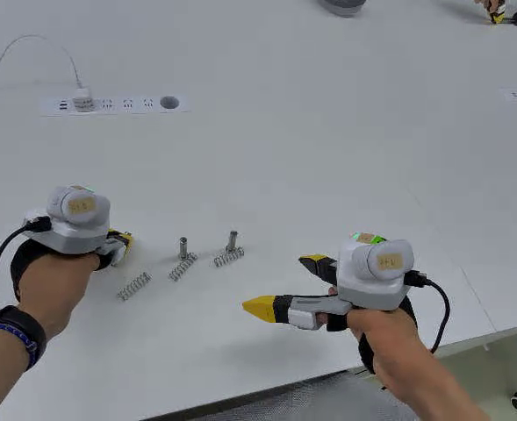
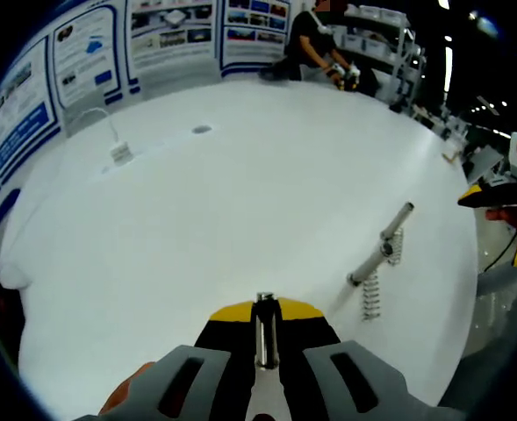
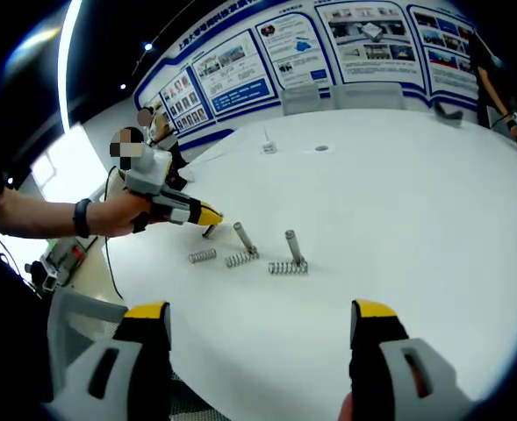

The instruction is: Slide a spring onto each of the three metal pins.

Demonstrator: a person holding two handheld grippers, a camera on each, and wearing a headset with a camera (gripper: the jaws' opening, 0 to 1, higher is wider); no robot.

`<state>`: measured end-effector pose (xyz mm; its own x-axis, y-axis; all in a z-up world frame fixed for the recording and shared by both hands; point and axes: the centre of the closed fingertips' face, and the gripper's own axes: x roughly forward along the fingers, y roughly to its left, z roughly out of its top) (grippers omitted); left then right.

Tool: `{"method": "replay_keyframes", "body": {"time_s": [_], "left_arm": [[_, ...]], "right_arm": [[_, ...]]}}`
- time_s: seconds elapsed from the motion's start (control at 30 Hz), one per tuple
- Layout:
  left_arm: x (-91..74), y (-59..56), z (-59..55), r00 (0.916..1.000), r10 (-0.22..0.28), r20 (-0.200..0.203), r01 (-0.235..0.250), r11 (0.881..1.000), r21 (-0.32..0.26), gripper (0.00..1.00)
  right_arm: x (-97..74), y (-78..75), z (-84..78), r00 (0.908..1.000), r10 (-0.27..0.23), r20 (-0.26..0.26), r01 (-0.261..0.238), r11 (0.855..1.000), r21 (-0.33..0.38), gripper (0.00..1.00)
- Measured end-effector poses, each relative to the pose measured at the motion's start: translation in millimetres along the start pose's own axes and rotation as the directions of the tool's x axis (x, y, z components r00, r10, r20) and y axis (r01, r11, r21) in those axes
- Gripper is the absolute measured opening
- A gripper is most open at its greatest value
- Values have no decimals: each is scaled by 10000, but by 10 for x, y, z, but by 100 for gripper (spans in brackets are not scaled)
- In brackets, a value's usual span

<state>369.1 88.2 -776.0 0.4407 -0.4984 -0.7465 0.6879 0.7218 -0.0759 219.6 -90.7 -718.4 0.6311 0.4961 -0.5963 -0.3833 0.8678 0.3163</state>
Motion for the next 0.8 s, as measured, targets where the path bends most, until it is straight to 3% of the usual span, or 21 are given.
{"method": "replay_keyframes", "body": {"time_s": [0.8], "left_arm": [[-373,90,-152,9985,406,359,-392,9985,-383,7]], "right_arm": [[35,78,-23,9999,141,-3,-141,9999,-49,86]]}}
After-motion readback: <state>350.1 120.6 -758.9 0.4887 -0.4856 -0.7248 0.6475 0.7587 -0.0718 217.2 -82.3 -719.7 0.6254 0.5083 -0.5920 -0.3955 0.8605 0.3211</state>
